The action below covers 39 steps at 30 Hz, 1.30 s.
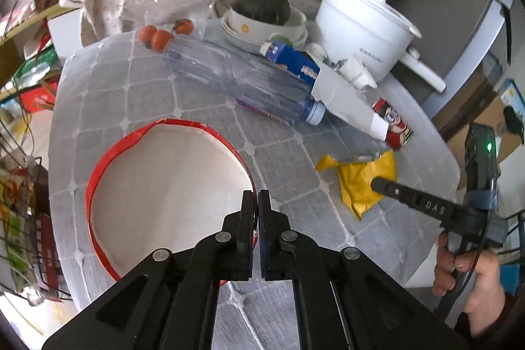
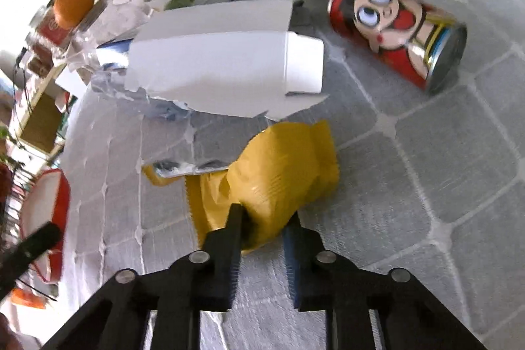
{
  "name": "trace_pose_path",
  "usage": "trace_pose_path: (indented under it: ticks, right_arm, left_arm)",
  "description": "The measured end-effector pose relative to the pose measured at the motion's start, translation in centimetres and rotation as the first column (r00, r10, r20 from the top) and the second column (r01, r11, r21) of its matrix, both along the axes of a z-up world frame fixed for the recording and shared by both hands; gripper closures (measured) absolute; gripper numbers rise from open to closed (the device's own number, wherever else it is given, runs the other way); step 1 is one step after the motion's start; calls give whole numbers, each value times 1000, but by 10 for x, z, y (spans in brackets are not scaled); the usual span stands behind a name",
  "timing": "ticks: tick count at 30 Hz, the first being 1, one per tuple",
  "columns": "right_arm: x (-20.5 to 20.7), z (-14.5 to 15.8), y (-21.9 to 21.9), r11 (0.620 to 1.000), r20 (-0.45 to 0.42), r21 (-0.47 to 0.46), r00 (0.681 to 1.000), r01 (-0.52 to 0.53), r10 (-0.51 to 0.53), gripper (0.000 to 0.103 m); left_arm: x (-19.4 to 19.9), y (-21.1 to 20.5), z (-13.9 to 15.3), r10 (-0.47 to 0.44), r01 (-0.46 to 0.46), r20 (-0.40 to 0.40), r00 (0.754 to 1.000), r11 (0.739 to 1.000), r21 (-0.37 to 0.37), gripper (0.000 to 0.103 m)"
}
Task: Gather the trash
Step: 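Grasp the yellow wrapper on the table with the right tool, then lift the yellow wrapper with the right tool and carry it over the white bin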
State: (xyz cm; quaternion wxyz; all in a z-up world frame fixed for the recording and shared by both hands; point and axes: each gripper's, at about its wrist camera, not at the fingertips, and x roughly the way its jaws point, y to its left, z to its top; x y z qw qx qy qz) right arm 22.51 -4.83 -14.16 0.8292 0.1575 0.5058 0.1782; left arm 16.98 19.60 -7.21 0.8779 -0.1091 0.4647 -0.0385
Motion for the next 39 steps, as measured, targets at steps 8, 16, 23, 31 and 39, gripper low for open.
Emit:
trace_pose_path:
  ticks: [8,16,23,31,39]
  right_arm:
    - [-14,25,-20,999,23,-38,1000,9,-8,92]
    - [-33,60,-66,996,85,-67,995,51,-45,91]
    - [-50,80,-112,991,108,-76,989,109,-101,91]
    - [-72,92,-165,979,136,-98,977,181,-167,91]
    - [-91,93,-218,957,129,-112,959,267,-252,91]
  left_arm:
    - [-8,-17,14,-19,18,48,999,1000,21,101]
    - [-14,-44,28,-69,67,94,993,998,24,101]
    - [-15,-75,38,-121,121,126,985,993,6,101]
    - [-14,-124,48,-207,212,160,965,977,-17,101]
    - [-16,-181,51,-303,311,170,938,950,-22,101]
